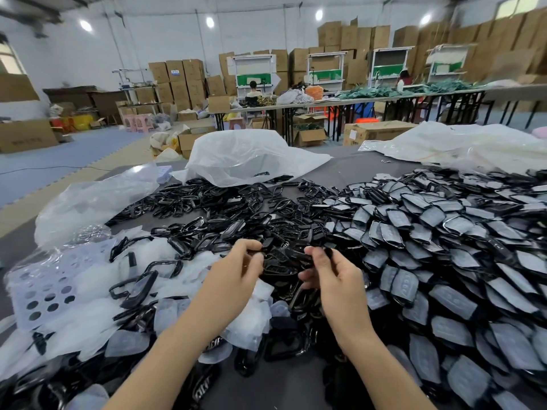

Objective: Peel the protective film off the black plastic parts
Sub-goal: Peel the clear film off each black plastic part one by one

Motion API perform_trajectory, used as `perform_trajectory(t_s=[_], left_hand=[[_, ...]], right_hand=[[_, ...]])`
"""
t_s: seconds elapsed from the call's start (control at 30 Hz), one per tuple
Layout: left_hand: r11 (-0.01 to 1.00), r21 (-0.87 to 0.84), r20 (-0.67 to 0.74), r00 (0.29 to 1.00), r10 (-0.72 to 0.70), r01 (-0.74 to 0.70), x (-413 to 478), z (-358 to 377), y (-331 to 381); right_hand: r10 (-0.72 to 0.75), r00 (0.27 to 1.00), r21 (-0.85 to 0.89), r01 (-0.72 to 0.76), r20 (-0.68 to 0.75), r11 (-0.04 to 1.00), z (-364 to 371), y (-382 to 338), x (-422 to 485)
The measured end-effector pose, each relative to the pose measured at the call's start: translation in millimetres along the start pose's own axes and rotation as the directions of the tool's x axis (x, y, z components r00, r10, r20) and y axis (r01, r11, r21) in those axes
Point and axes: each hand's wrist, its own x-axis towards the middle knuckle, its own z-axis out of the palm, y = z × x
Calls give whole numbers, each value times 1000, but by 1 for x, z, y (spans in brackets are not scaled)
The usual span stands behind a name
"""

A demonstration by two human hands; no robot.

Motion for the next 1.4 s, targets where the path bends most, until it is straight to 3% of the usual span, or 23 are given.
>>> perform_trajectory(t_s=[0.07, 0.17, 0.27, 0.4, 0.53, 0.77, 0.93, 1.07, 1.13, 1.4], left_hand=[[953, 276, 97, 990, 100, -124, 7, 5, -4], [792, 543, 292, 947, 133, -279, 15, 21, -9], [679, 662, 260, 947, 188, -317, 18, 30, -13], [757, 598, 135, 964, 228, -263, 10, 22, -16], [961, 270, -78, 993, 88, -64, -9, 7, -22], [984, -176, -251, 968, -30, -15, -32, 3, -29], [999, -30, -197, 980, 38, -45, -38, 4, -30], [948, 249, 6, 979, 204, -199, -44, 9, -34], [938, 250, 72, 971, 228, -239, -46, 9, -35], [965, 213, 23, 989, 149, -150, -45, 7, -34]], right_hand=[[58, 997, 55, -55, -57, 997, -3, 2, 4], [90, 992, 62, -85, -91, 994, -3, 5, 6], [84, 991, 30, -81, -102, 996, -2, 7, 6], [66, 992, 16, -65, -108, 998, -1, 6, 4], [53, 994, 8, -53, -96, 999, 1, 5, 4], [52, 997, -8, -53, -57, 999, 4, 4, 3], [57, 998, -27, -58, -32, 998, 6, 7, 2], [59, 998, -29, -60, -9, 998, 7, 8, 1], [62, 998, -32, -62, -3, 998, 8, 8, 1], [69, 998, -24, -69, 0, 997, 9, 11, 3]])
